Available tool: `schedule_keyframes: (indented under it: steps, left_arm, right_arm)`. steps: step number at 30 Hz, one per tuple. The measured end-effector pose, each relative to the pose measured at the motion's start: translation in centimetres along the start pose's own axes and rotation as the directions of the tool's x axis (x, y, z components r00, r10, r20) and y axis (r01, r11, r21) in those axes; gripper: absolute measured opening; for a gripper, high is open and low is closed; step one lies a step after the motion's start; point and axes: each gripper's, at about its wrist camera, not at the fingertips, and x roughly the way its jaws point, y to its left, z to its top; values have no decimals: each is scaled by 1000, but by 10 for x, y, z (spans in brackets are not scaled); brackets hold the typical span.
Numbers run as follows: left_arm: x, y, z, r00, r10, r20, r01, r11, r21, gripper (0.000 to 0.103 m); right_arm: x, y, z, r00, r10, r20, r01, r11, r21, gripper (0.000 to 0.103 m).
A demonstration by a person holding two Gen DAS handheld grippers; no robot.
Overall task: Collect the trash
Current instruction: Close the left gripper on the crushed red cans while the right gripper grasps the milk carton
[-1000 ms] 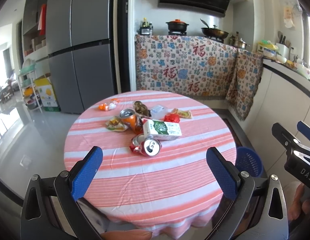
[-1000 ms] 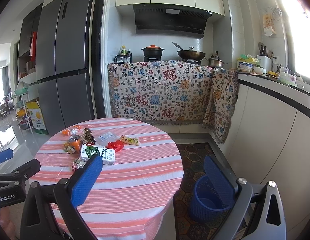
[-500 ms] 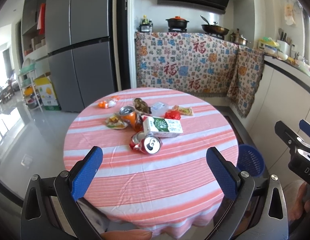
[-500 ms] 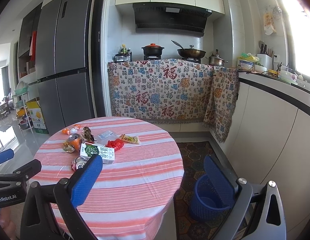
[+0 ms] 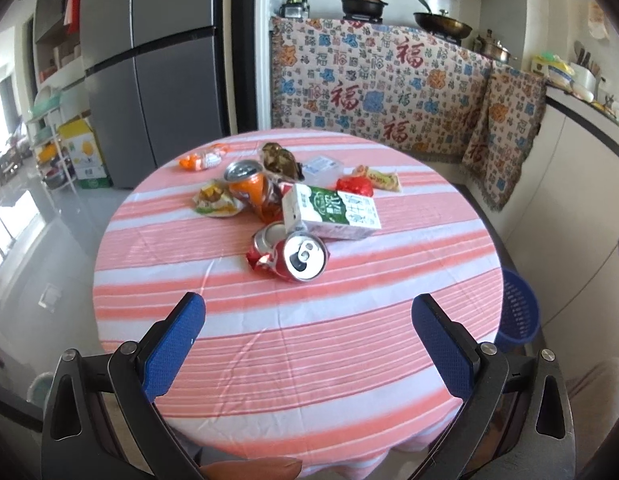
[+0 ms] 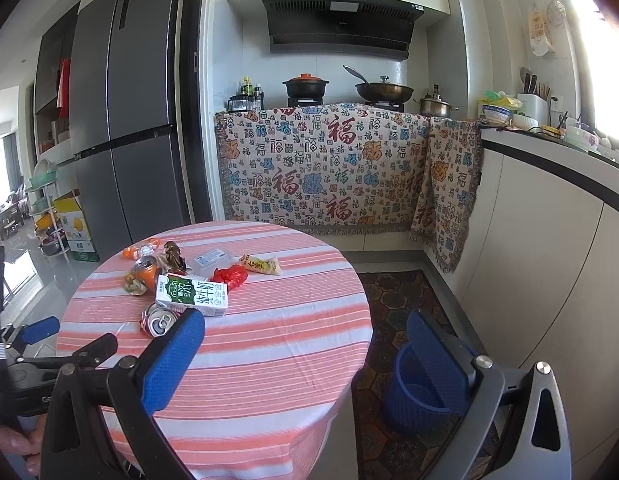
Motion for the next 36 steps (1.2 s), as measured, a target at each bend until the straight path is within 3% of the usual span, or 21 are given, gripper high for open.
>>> schedule_keyframes:
  steps: [7,15,22,29,32,36]
  left_arm:
    - [76,0,14,997,8,-72,-11,999,-38,103]
    - [152,10,16,983,107,-148,-118,991,-67,103]
    - [150,47,9,969,174,-175,-196,974,-114,103]
    - [144,101,6,935,267,-231,-303,944,-133,103]
    - [140,115,8,941,243,-234,-285,944,-166,103]
    - [130,128,9,952,234,-198,-273,942,-197,103]
  right_arm:
    - [16,0,-6,999,18,-33,-18,1000,7,103]
    - [33,-6,-12,997,22,-72,-21,1000,15,103]
    - [51,-2,-14,994,12,-106,-12,1000,1,103]
    - [71,19,-13,992,22,-124,-28,998,-51,103]
    - [92,34,-16,987,53,-152,-68,993,-100,103]
    - [128,55,-23,957,133,-259,-161,983,-90,103]
